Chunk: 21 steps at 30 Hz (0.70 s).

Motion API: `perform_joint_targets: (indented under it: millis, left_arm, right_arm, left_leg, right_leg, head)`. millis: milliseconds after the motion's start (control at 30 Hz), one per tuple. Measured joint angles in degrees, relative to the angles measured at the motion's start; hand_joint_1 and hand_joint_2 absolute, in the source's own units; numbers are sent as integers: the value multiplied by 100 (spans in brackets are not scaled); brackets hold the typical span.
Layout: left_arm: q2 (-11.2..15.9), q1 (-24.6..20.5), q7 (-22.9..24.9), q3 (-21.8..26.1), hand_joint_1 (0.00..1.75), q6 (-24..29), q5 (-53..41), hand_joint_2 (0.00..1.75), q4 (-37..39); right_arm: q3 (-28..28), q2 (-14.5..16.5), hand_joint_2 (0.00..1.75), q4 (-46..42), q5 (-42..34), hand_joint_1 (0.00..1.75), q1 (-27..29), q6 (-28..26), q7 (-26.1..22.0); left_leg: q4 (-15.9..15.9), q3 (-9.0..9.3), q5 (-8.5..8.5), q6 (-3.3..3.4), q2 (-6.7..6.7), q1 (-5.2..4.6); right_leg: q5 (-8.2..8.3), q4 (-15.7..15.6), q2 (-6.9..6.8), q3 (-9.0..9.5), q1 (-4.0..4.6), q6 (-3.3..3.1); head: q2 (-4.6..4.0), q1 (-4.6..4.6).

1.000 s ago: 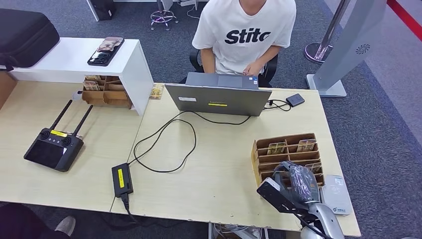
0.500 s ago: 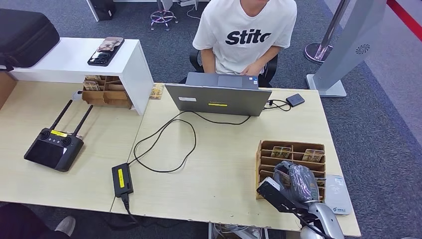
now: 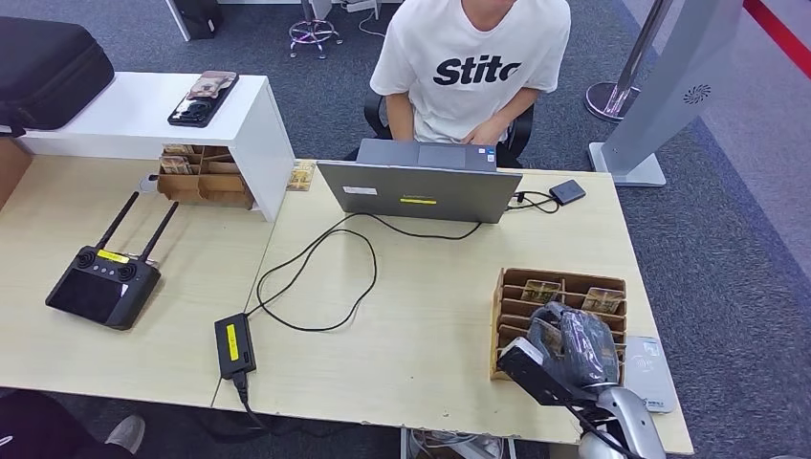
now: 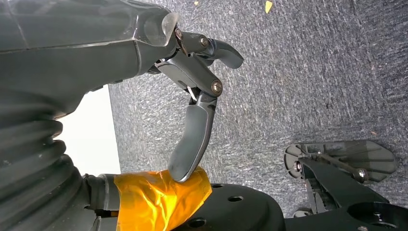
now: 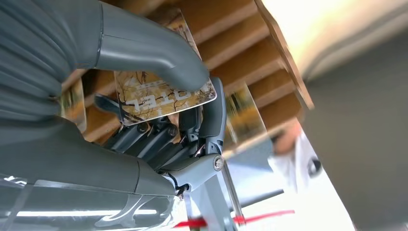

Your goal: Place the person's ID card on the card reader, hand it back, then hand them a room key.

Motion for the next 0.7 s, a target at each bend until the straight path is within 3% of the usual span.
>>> perform_joint_targets:
  millis: [367, 700]
  left_arm:
    - [-2, 0, -12, 0, 0, -28, -22, 175, 0]
    - [-2, -2, -30, 0, 0, -82, -144, 175, 0]
  right_arm:
    - [128, 1, 175, -1565, 53, 175, -225, -32, 6]
    - [234, -40, 175, -2097, 225, 175, -909, -13, 93]
  left_leg:
    - [0, 1, 1, -1, 0, 0]
    - [1, 3, 3, -1, 1, 0]
  right_leg:
    - [0, 0, 1, 0, 0, 0]
    - [2, 1, 2, 1, 0, -1]
  head:
    - [0, 0]
    - [0, 1]
